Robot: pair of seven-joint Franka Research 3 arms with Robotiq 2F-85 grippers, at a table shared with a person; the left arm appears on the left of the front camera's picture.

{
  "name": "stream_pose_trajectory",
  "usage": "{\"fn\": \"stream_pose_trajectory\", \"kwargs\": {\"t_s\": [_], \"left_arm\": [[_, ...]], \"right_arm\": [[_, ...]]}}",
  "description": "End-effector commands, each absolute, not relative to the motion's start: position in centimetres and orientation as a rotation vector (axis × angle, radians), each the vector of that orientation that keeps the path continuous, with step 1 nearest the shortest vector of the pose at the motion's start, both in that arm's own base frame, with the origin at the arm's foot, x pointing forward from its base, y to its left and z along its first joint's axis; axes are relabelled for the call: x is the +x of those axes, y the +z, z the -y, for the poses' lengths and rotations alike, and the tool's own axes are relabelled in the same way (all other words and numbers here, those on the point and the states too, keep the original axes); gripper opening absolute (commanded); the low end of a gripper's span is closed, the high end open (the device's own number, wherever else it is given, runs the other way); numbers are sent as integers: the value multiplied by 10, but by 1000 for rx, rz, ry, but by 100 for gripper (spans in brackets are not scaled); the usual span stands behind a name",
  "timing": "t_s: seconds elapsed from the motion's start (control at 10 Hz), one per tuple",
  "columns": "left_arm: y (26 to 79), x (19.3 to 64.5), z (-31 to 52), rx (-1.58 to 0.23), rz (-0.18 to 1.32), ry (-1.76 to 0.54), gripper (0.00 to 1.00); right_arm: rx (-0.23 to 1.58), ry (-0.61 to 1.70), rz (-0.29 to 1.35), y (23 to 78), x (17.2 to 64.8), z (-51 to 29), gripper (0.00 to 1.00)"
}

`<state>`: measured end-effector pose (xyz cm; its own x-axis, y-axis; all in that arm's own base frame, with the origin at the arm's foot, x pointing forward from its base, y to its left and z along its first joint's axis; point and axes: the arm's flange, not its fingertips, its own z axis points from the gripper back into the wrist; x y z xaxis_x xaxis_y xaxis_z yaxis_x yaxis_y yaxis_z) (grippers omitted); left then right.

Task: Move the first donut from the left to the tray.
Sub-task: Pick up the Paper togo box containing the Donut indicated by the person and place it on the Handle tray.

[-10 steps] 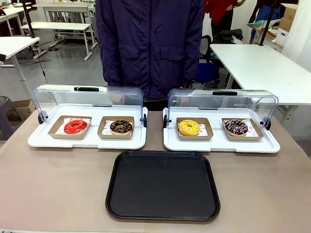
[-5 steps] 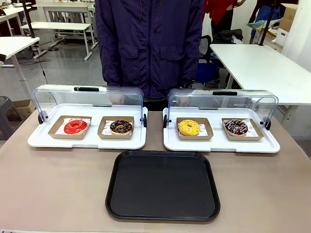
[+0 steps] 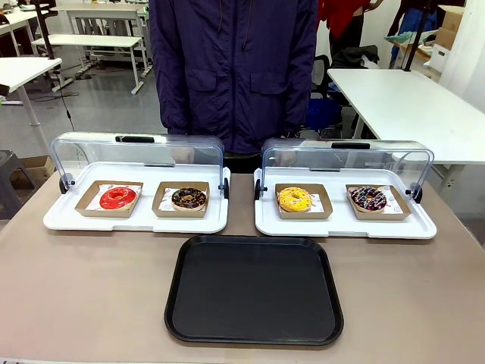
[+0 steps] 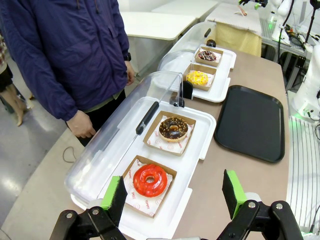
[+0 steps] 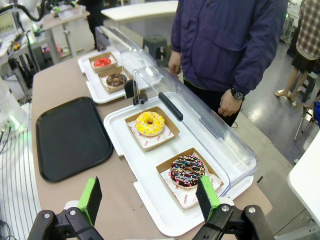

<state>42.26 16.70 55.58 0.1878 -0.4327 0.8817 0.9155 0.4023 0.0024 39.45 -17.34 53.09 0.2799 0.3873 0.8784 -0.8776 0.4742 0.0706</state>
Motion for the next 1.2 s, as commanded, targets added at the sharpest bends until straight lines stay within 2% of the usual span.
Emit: {"fn": "stream_pose_trajectory", "kwargs": {"t_s": [0.0, 1.1], "left_arm": [[556, 423, -167, -635, 973, -1042, 100], [556, 423, -167, -635, 973, -1042, 100]], "right_arm": [[637, 943, 964, 531, 397, 173, 100], [637, 943, 964, 531, 397, 173, 100]]}}
